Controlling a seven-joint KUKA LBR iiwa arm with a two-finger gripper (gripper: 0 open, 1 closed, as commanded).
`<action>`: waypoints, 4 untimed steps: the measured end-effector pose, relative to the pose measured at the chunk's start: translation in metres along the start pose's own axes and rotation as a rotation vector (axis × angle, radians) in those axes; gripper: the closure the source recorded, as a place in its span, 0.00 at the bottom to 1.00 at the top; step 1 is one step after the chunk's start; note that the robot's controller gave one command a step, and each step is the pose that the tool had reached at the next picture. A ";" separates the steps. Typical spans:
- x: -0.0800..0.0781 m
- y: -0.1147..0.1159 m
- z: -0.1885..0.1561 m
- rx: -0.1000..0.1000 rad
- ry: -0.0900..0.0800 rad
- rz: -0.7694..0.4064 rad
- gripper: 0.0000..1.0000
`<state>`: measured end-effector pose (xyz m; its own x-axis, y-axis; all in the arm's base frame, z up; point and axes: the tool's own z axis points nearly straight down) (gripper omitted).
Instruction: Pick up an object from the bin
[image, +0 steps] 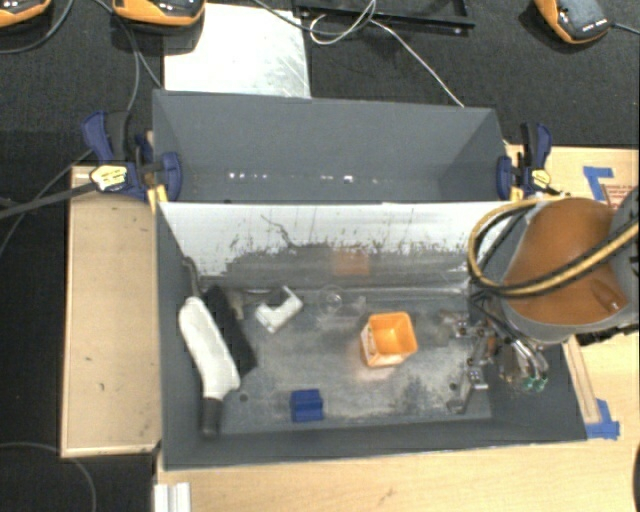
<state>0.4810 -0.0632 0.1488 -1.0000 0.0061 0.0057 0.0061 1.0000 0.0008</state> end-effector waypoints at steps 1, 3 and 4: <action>-0.002 0.000 -0.004 0.001 -0.008 -0.004 0.00; -0.032 0.021 0.029 0.002 -0.012 -0.051 0.00; -0.107 0.080 0.045 0.002 -0.019 -0.131 0.00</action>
Offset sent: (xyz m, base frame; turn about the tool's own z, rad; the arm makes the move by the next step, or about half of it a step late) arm 0.0673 0.0528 -0.0704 -0.0838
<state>0.5881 0.0160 0.1034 -0.9921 -0.1246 -0.0130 -0.1246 0.9922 -0.0018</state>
